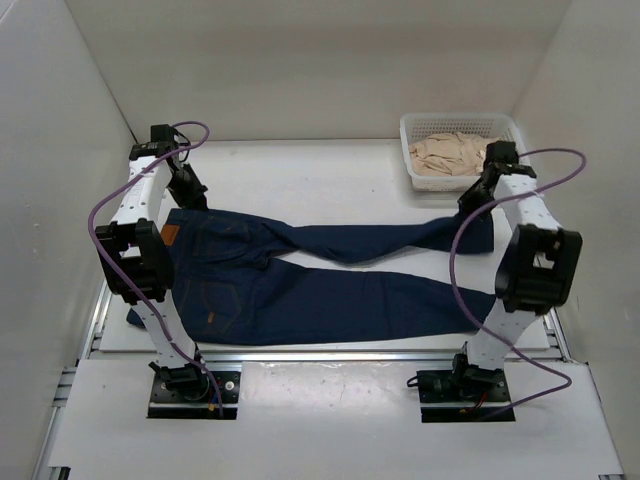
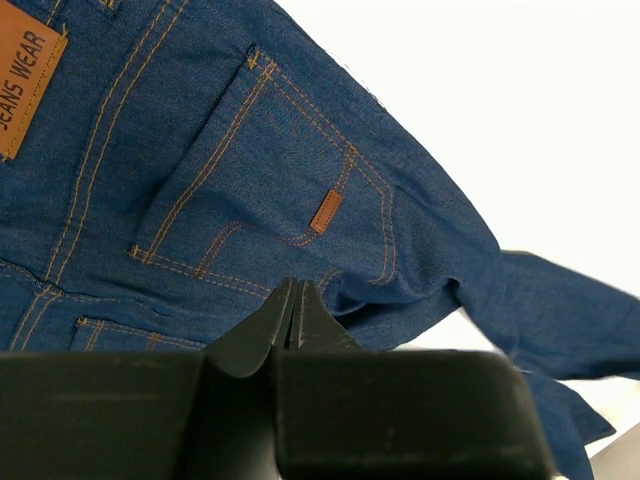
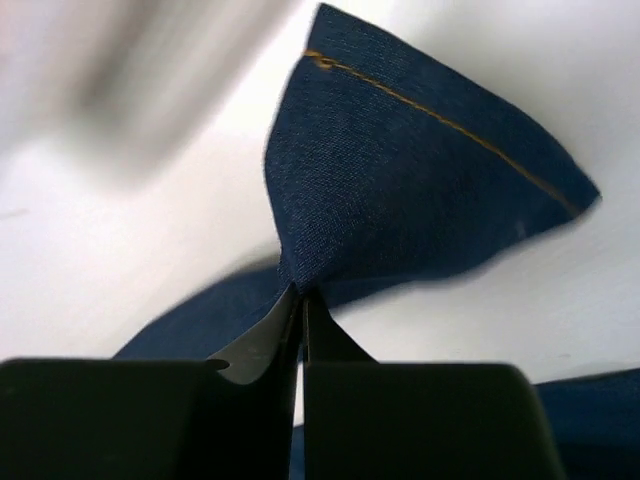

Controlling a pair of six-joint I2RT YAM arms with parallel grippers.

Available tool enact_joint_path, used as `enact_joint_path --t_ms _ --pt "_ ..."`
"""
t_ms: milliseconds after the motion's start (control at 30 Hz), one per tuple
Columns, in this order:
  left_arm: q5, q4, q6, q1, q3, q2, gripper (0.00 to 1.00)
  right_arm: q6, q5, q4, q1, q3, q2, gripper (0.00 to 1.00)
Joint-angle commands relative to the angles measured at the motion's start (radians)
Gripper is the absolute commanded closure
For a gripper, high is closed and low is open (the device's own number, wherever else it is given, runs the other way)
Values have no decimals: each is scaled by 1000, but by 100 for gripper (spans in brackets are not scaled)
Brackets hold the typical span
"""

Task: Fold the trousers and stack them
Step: Flatten the trousers out

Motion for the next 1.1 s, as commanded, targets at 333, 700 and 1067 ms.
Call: enact_joint_path --t_ms 333,700,1067 --pt "28 18 -7 4 6 -36 90 8 19 356 -117 -699 -698 24" --pt "-1 9 2 27 -39 -63 90 29 -21 223 -128 -504 -531 40" --pt "66 79 -7 82 -258 -30 66 -109 -115 71 -12 -205 -159 31"
